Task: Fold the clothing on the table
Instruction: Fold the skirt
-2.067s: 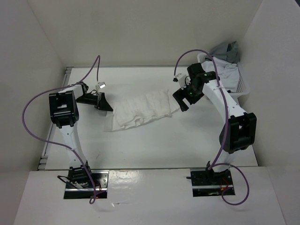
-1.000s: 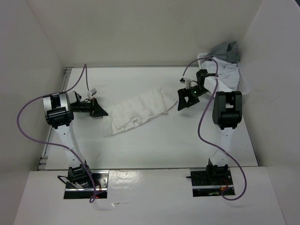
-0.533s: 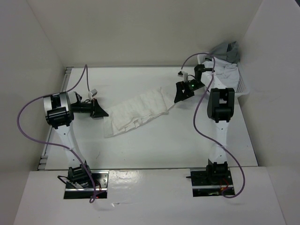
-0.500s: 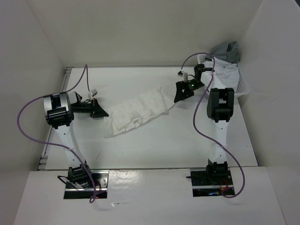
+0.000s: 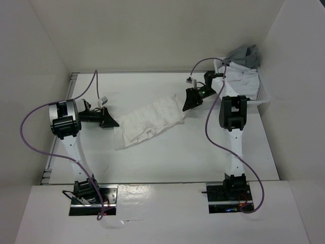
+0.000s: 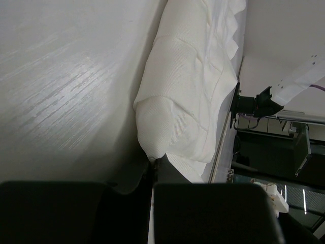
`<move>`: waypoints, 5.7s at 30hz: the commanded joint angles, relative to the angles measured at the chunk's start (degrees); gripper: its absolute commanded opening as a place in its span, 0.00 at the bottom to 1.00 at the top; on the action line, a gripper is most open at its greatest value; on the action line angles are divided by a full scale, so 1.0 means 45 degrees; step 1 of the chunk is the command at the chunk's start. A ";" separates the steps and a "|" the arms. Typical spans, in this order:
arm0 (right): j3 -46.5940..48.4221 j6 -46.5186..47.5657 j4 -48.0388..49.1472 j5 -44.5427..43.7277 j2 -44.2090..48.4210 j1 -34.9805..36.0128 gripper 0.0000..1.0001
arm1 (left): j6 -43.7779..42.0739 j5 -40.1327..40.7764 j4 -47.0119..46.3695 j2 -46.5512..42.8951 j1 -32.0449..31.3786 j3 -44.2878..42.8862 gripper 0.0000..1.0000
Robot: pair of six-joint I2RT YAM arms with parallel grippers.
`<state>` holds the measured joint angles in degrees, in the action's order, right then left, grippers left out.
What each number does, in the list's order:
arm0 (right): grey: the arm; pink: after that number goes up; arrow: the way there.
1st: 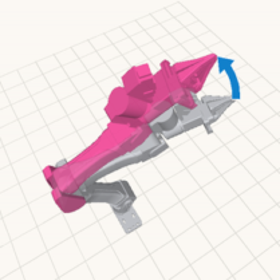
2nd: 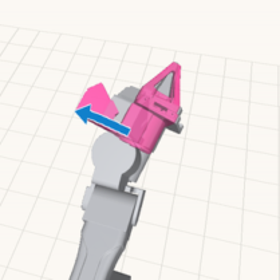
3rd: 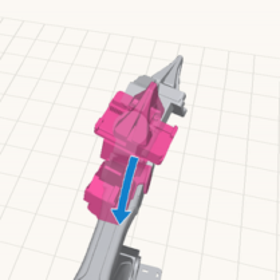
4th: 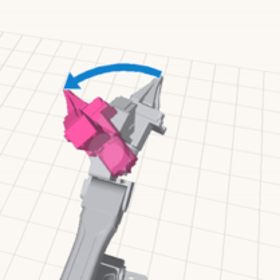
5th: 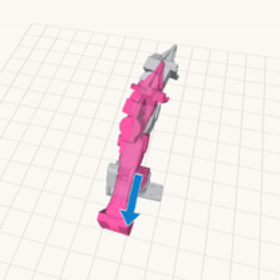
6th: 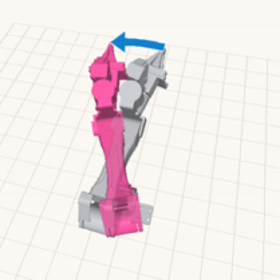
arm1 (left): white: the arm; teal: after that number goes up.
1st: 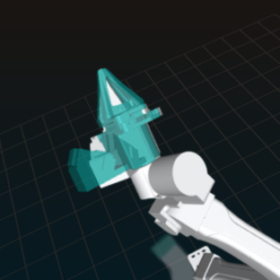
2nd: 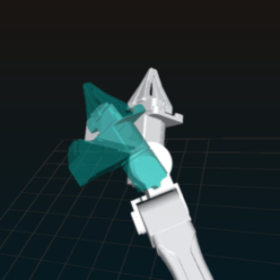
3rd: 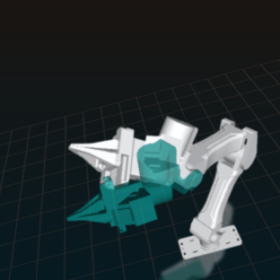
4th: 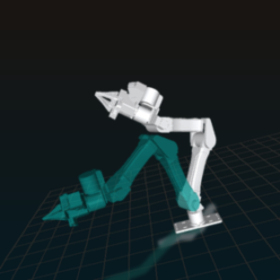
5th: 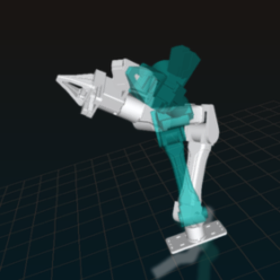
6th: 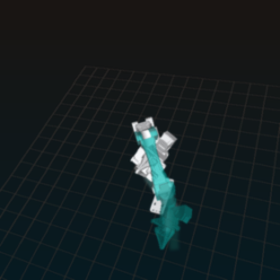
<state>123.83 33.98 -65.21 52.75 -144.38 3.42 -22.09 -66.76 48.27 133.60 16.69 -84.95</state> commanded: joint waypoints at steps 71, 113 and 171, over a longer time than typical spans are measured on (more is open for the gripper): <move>0.5977 -0.4269 -0.0196 -1.1489 0.0581 1.0254 0.00 | 0.3111 0.1770 -0.3149 -0.0822 -0.1814 -0.0322 0.00; 0.8383 -0.2687 -0.2052 -0.6035 0.0969 1.1134 0.71 | 0.2390 0.2063 -0.1942 -0.1289 -0.1697 -0.0322 0.20; 0.1369 0.0028 -0.2052 0.5680 0.1675 0.6291 0.94 | 0.1158 0.5793 -0.0532 -1.2384 0.4064 0.4756 1.00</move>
<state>128.16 34.13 -73.32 74.61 -137.32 32.51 -16.27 -40.27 46.41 79.26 34.33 -64.40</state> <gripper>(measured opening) 0.940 0.999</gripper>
